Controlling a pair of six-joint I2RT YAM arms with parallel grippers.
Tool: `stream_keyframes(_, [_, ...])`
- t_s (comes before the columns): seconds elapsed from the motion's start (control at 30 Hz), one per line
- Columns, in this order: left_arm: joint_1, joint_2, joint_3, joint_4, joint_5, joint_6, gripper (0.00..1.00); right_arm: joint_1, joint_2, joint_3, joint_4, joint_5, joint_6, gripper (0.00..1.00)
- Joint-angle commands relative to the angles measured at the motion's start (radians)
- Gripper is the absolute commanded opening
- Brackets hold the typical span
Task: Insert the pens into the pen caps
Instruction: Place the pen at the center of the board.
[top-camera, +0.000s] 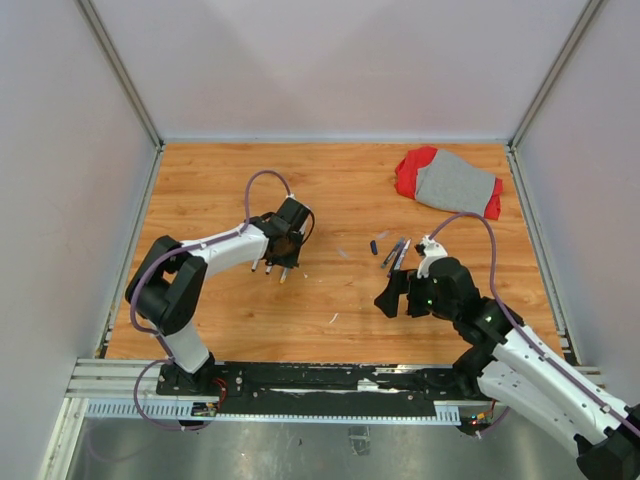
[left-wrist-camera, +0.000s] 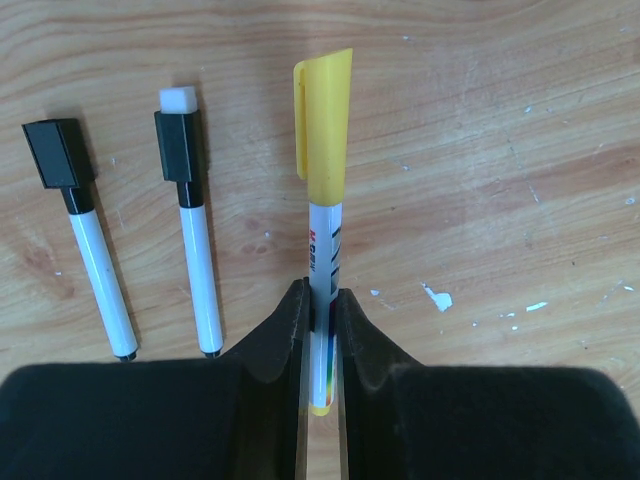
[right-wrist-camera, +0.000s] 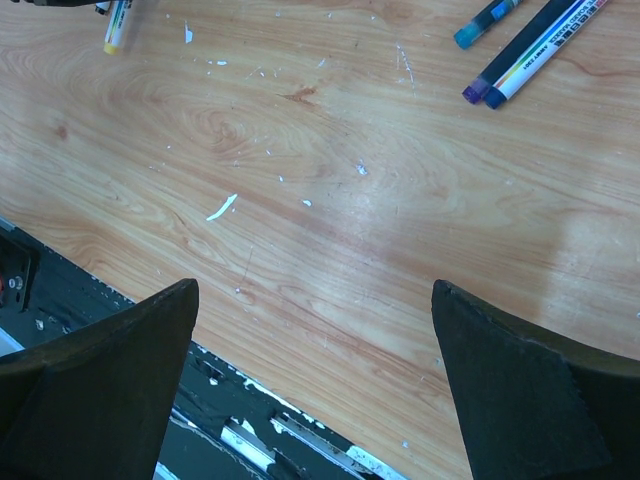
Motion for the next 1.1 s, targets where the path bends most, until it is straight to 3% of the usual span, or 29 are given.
stream_keyframes(0.0, [0.007,0.033,-0.002,-0.013,-0.021,-0.011,0.02,-0.016,0.009,-0.003,-0.005,-0.013,0.013,1.0])
stream_keyframes(0.43, [0.014,0.082,0.01,-0.016,-0.006,-0.005,0.29,-0.016,0.024,0.017,-0.041,0.009,0.006,1.0])
stream_keyframes(0.73, [0.016,0.028,0.013,-0.021,0.007,-0.001,0.34,-0.016,0.021,0.043,-0.062,0.041,0.005,0.99])
stream_keyframes(1.07, [0.018,-0.147,-0.005,0.045,0.076,0.001,0.41,-0.015,-0.009,0.062,-0.101,0.167,0.024,0.99])
